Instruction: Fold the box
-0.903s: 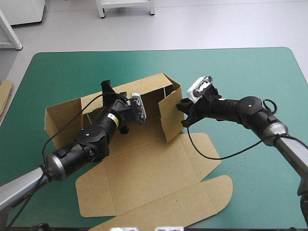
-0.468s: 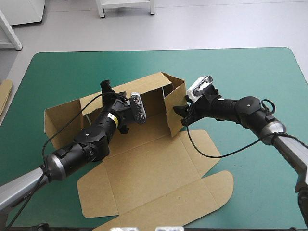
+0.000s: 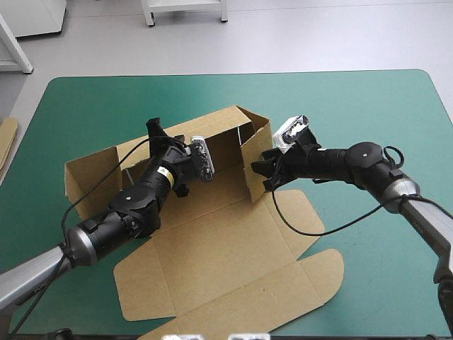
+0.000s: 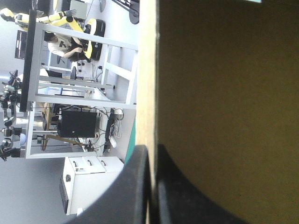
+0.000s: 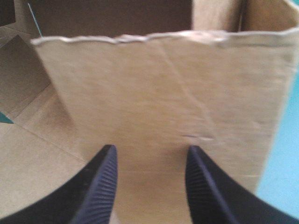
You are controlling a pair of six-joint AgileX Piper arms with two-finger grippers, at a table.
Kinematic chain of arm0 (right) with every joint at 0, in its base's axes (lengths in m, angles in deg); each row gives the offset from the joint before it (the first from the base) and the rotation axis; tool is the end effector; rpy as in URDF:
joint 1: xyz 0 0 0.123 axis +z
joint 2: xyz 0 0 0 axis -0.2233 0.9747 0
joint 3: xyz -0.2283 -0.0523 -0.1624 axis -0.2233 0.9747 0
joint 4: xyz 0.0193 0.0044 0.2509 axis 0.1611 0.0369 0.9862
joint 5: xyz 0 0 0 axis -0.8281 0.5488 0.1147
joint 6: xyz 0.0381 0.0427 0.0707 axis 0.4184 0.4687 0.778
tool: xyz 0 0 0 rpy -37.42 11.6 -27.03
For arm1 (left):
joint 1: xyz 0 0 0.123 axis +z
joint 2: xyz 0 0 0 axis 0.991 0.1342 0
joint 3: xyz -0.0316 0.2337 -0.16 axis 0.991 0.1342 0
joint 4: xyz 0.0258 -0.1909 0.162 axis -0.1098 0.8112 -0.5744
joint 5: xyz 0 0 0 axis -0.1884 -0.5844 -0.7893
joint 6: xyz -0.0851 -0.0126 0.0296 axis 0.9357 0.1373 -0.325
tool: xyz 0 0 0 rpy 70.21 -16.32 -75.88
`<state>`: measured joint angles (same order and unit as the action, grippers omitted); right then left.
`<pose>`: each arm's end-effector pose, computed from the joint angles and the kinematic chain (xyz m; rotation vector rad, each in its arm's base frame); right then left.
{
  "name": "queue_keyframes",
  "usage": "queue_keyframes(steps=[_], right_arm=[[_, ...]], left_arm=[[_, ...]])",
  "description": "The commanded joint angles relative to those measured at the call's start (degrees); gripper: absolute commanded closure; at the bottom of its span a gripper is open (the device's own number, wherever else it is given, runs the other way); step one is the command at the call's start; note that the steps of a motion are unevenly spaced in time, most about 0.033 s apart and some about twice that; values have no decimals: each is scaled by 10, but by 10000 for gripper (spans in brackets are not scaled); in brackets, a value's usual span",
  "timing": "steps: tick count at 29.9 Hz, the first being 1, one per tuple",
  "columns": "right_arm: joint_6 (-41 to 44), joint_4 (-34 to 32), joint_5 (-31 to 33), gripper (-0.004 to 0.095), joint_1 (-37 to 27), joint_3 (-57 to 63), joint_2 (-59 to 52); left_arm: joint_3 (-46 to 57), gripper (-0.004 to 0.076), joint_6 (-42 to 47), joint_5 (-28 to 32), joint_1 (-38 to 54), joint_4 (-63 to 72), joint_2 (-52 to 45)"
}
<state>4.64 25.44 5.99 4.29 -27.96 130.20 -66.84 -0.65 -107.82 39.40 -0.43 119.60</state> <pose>0.2978 0.1465 0.2893 -0.8753 1.9857 0.7143 0.2454 -0.1695 0.3167 1.3380 1.5215 0.6549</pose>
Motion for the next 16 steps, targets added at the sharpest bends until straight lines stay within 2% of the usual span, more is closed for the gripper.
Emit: queue_keyframes(steps=[1, 3, 6, 9, 12, 16], right_arm=[[25, 5, 28, 810, -3, -20, -48], [34, 1, 39, 925, -3, -20, -68], [49, -3, 35, 911, -3, -21, -99], [68, -10, -4, 911, -3, -37, -127], [180, -77, -25, 912, -3, -92, -121], [317, -178, -15, 911, -3, -206, -73]], left_arm=[[-14, 732, 16, 6, 0, -8, -16], [-14, 732, 16, 6, 0, -8, -16], [-14, 732, 16, 6, 0, -8, -16], [-14, 732, 16, 6, 0, -8, -16], [-14, 732, 16, 6, 0, -8, -16], [-10, 732, 2, 12, 0, -8, -16]])
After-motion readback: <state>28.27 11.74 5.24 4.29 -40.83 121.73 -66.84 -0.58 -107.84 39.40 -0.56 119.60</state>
